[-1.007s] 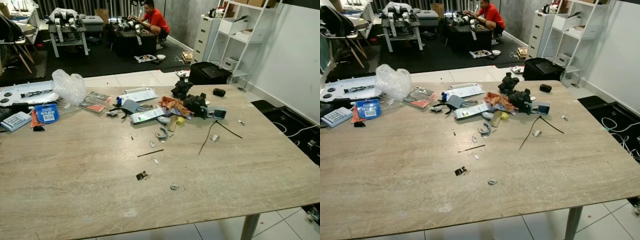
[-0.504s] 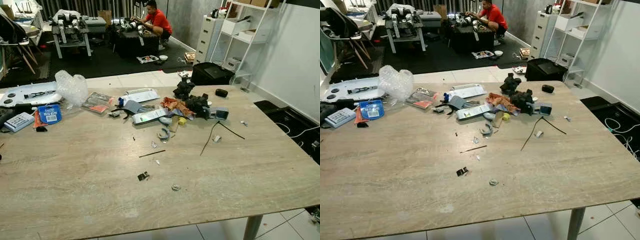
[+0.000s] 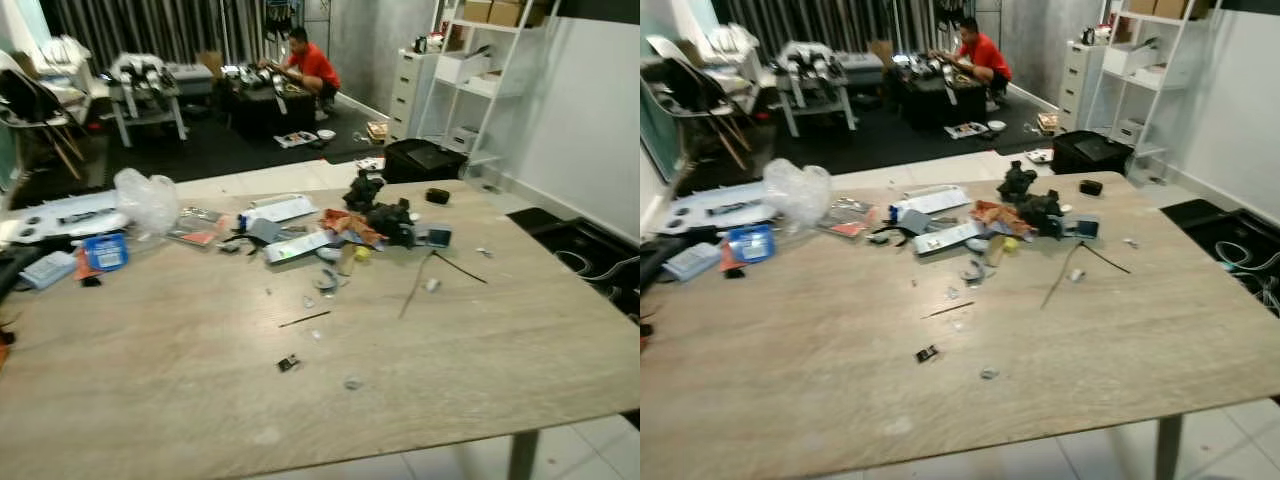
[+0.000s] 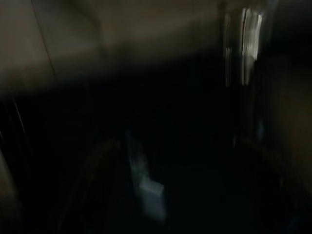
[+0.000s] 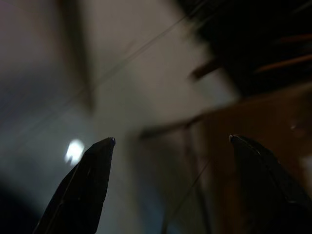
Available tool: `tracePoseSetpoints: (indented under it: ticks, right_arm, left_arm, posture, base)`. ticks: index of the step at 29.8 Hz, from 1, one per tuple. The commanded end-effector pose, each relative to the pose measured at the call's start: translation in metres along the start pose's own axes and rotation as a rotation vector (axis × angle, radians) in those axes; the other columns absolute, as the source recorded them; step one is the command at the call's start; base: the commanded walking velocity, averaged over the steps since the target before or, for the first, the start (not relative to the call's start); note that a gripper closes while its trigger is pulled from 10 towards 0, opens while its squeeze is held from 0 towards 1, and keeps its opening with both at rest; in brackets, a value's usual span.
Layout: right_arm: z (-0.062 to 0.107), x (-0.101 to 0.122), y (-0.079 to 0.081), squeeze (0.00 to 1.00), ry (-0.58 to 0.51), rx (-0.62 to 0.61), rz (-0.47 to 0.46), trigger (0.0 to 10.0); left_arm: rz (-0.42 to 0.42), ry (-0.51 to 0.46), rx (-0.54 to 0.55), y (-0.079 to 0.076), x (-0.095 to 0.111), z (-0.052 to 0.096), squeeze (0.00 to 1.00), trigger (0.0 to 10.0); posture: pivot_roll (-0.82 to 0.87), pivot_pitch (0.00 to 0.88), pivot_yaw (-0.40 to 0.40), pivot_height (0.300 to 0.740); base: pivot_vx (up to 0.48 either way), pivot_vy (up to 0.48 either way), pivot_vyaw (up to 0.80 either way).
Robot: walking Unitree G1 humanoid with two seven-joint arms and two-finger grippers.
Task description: Picking trash to rubbish bin
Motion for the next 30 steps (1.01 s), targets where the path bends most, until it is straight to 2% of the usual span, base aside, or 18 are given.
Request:
tracePoseSetpoints:
  ticks: [1, 4, 6, 8, 11, 12, 15, 16, 17, 18, 19, 23, 24, 25, 26, 28, 29, 30]
  right_arm:
    - [-0.002, 0.005, -0.027, 0.00, -0.011, -0.129, -0.063, 10.0]
    - [-0.002, 0.011, -0.041, 0.00, -0.021, -0.193, -0.098, 10.0]
    - [0.001, 0.039, -0.090, 0.00, -0.104, -0.371, -0.220, 10.0]
    - [0.004, 0.051, -0.106, 0.00, -0.142, -0.428, -0.262, 10.0]
    - [0.024, 0.111, -0.160, 0.00, -0.344, -0.598, -0.361, 10.0]
    - [0.024, 0.111, -0.160, 0.00, -0.344, -0.598, -0.361, 10.0]
    - [0.057, 0.182, -0.185, 0.00, -0.606, -0.680, -0.416, 10.0]
    - [0.057, 0.182, -0.185, 0.00, -0.606, -0.680, -0.416, 10.0]
    - [0.085, 0.238, -0.177, 0.00, -0.852, -0.579, -0.479, 10.0]
    - [0.085, 0.238, -0.177, 0.00, -0.852, -0.579, -0.479, 10.0]
    - [0.100, 0.266, -0.162, 0.00, -0.978, -0.475, -0.487, 10.0]
    - [0.146, 0.333, -0.078, 0.00, -1.264, 0.036, -0.490, 10.0]
    - [0.146, 0.333, -0.078, 0.00, -1.264, 0.036, -0.490, 10.0]
    - [0.173, 0.351, -0.006, 0.00, -1.323, 0.378, -0.457, 10.0]
    - [0.186, 0.354, 0.027, 0.00, -1.328, 0.534, -0.436, 10.0]
    - [0.205, 0.354, 0.073, 0.00, -1.312, 0.739, -0.389, 10.0]
    - [0.205, 0.354, 0.073, 0.00, -1.312, 0.739, -0.389, 10.0]
    - [0.212, 0.352, 0.090, 0.00, -1.302, 0.810, -0.366, 10.0]
  left_arm:
    - [-0.029, -0.001, 0.005, 0.006, 0.004, 0.000, 0.00, 10.0]
    - [-0.021, -0.003, 0.013, 0.008, 0.005, 0.000, 0.00, 10.0]
    - [-0.014, 0.012, 0.012, 0.007, 0.001, 0.000, 0.00, 10.0]
    - [-0.017, 0.020, 0.007, 0.005, -0.002, 0.000, 0.00, 10.0]
    - [-0.020, 0.048, -0.014, -0.003, -0.013, 0.001, 0.00, 10.0]
    - [-0.020, 0.048, -0.014, -0.003, -0.013, 0.001, 0.00, 10.0]
    - [-0.013, 0.088, -0.036, -0.009, -0.027, 0.004, 0.00, 10.0]
    - [-0.013, 0.088, -0.036, -0.009, -0.027, 0.004, 0.00, 10.0]
    - [-0.020, 0.106, -0.051, -0.012, -0.033, 0.005, 0.00, 10.0]
    - [-0.020, 0.106, -0.051, -0.012, -0.033, 0.005, 0.00, 10.0]
    - [-0.025, 0.114, -0.057, -0.013, -0.036, 0.005, 0.00, 10.0]
    - [-0.042, 0.126, -0.071, -0.016, -0.042, 0.007, 0.00, 10.0]
    - [-0.042, 0.126, -0.071, -0.016, -0.042, 0.007, 0.00, 10.0]
    - [-0.042, 0.125, -0.077, -0.019, -0.043, 0.007, 0.00, 10.0]
    - [-0.038, 0.122, -0.079, -0.021, -0.043, 0.007, 0.00, 10.0]
    - [-0.032, 0.115, -0.081, -0.023, -0.042, 0.007, 0.00, 10.0]
    - [-0.032, 0.115, -0.081, -0.023, -0.042, 0.007, 0.00, 10.0]
    - [-0.031, 0.113, -0.081, -0.024, -0.041, 0.007, 0.00, 10.0]
  posture:
    - [-0.19, 0.000, 0.015, 0.740]
    - [-0.19, 0.000, 0.015, 0.740]
    - [-0.20, 0.000, 0.018, 0.740]
    - [-0.20, 0.000, 0.018, 0.740]
    - [-0.19, 0.000, 0.015, 0.740]
    - [-0.19, 0.000, 0.015, 0.740]
    - [-0.19, 0.017, 0.026, 0.740]
    - [-0.19, 0.017, 0.026, 0.740]
    - [-0.19, 0.020, 0.033, 0.740]
    - [-0.19, 0.020, 0.033, 0.740]
    - [-0.19, 0.027, 0.040, 0.740]
    - [-0.18, 0.043, 0.040, 0.740]
    - [-0.18, 0.043, 0.040, 0.740]
    - [-0.15, 0.051, 0.029, 0.740]
    - [-0.14, 0.061, 0.026, 0.740]
    - [-0.11, 0.069, 0.018, 0.740]
    - [-0.11, 0.069, 0.018, 0.740]
    - [-0.11, 0.070, 0.016, 0.740]
  base:
    - [0.000, 0.000, 0.00]
    - [0.000, 0.000, 0.00]
    - [0.000, 0.000, 0.00]
    - [0.000, 0.000, 0.00]
    - [0.000, 0.000, 0.00]
    - [0.000, 0.000, 0.00]
    - [0.000, 0.000, 0.00]
    - [0.000, 0.000, 0.00]
    - [0.000, 0.000, 0.00]
    - [0.000, 0.000, 0.00]
    - [0.000, 0.000, 0.00]
    - [0.000, 0.000, 0.00]
    - [0.000, 0.000, 0.00]
    - [0.000, 0.000, 0.00]
    - [0.000, 0.000, 0.00]
    - [0.000, 0.000, 0.00]
    - [0.000, 0.000, 0.00]
    - [0.000, 0.000, 0.00]
Point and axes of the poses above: a point about 5 cm out from each wrist's last joint towards the gripper, its own z axis pointing back from the gripper into the wrist, its own x axis along the axis of the wrist's last joint, y = z × x, the point moved 2 cm from there along -z, pointing out of the wrist towards the gripper, and after that the axes turned 10 degrees about -z, right-handed, at the moved point
